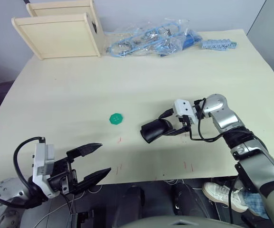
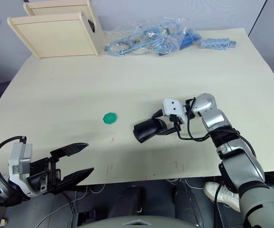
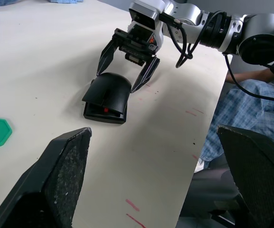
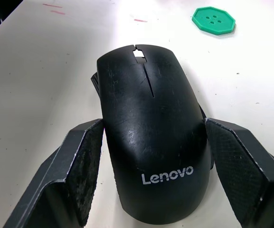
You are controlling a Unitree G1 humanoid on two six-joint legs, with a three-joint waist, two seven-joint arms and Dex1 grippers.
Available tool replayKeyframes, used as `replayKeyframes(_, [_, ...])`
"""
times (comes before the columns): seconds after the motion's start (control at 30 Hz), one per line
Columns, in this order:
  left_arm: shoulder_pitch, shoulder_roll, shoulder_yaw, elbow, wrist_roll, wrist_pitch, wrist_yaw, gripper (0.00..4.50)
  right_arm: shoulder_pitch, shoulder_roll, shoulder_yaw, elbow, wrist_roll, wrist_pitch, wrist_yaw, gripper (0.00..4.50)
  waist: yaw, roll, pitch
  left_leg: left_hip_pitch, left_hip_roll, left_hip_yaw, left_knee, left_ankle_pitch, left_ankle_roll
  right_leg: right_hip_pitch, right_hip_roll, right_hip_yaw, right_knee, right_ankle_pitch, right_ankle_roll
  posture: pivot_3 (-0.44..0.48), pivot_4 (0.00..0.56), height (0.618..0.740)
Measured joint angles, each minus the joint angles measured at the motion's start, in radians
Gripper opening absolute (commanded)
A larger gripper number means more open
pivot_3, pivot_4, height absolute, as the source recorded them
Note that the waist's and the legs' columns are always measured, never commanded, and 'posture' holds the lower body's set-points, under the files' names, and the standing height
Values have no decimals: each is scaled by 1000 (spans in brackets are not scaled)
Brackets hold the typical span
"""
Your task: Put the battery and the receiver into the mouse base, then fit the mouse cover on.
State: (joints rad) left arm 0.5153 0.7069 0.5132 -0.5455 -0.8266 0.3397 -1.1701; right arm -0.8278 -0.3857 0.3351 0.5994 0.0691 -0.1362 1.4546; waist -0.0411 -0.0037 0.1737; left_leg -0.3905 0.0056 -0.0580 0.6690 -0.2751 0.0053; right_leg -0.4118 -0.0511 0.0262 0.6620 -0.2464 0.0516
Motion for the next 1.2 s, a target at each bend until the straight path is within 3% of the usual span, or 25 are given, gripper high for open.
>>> replayKeyframes(0.47, [0,0,0,0,0,0,5,4500,-24,15,0,48,-13,-9,12,3523,0,0,0,0,0,0,0,0,0,0,0,0,0,0,0,0,150,740])
replayKeyframes(0.53, [0,0,0,0,0,0,7,4500,-26,16,-3,49,-11,-11,16,2688,-1,0,0,0,0,0,0,0,0,0,0,0,0,0,0,0,150,740])
replayKeyframes(0.6, [-1,0,0,0,0,0,9,4500,-31,16,-1,50,-13,-13,22,2400,-1,0,0,0,0,0,0,0,0,0,0,0,0,0,0,0,150,740])
replayKeyframes(0.97, [2,-2,0,0,0,0,10,4500,-38,0,-3,-15,17,47,51,2400,0,0,0,0,0,0,0,0,0,0,0,0,0,0,0,0,150,740])
replayKeyframes(1.2, [9,-8,0,0,0,-1,10,4500,-145,-29,14,-95,5,100,96,2400,0,0,0,0,0,0,0,0,0,0,0,0,0,0,0,0,150,740])
